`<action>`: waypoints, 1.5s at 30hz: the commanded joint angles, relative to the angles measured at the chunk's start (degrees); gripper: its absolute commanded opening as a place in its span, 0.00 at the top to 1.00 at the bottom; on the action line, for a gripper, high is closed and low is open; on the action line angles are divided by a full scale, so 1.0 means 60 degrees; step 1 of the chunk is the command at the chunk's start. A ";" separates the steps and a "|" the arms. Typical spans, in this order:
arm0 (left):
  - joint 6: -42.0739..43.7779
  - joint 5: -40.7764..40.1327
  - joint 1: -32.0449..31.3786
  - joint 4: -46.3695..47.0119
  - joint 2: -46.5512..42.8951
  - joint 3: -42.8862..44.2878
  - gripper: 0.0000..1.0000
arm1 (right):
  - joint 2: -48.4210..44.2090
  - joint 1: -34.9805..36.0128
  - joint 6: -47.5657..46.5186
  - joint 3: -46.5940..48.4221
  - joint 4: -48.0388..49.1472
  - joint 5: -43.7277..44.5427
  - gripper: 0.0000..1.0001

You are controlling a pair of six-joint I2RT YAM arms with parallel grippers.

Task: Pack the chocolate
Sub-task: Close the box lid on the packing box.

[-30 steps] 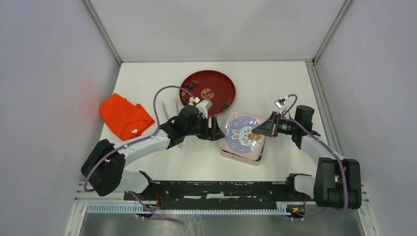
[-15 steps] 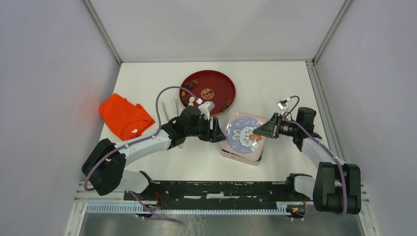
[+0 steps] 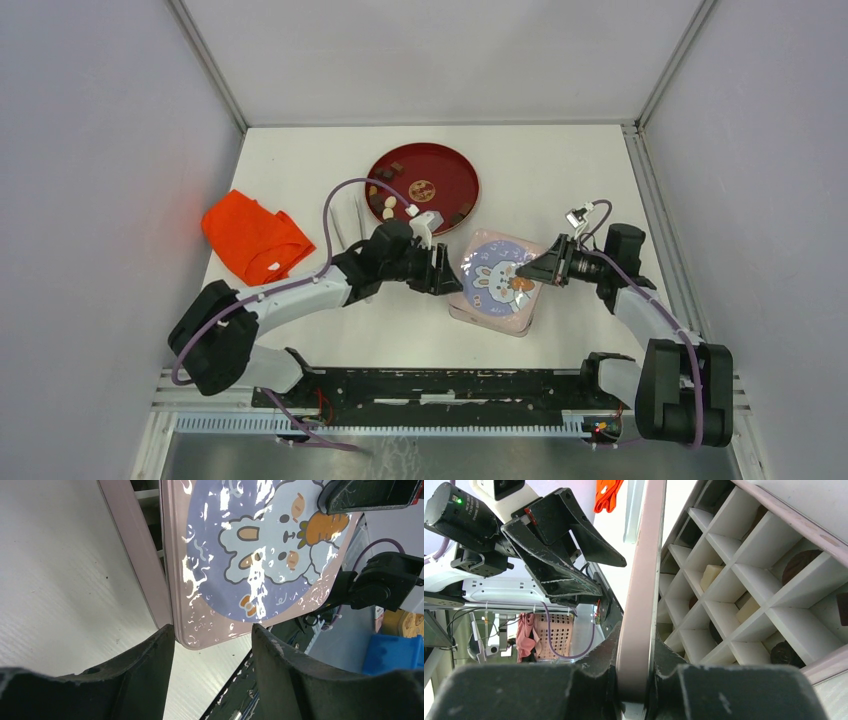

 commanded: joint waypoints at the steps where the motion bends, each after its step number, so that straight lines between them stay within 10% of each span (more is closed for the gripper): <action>1: 0.0226 0.0090 -0.0133 0.0417 0.0170 -0.0004 0.37 | -0.0054 -0.0177 -0.0327 0.0078 -0.0063 0.0030 0.83; 31: 0.0531 -0.0177 -0.0540 -0.0022 0.0571 0.0211 0.47 | -0.0316 -0.0287 -0.0791 0.0058 -0.0730 0.0301 0.74; 45: 0.0791 -0.0491 -0.0670 -0.0777 0.1603 0.1308 0.47 | 0.1522 -0.0531 -0.4785 0.2716 -0.4273 0.2007 0.55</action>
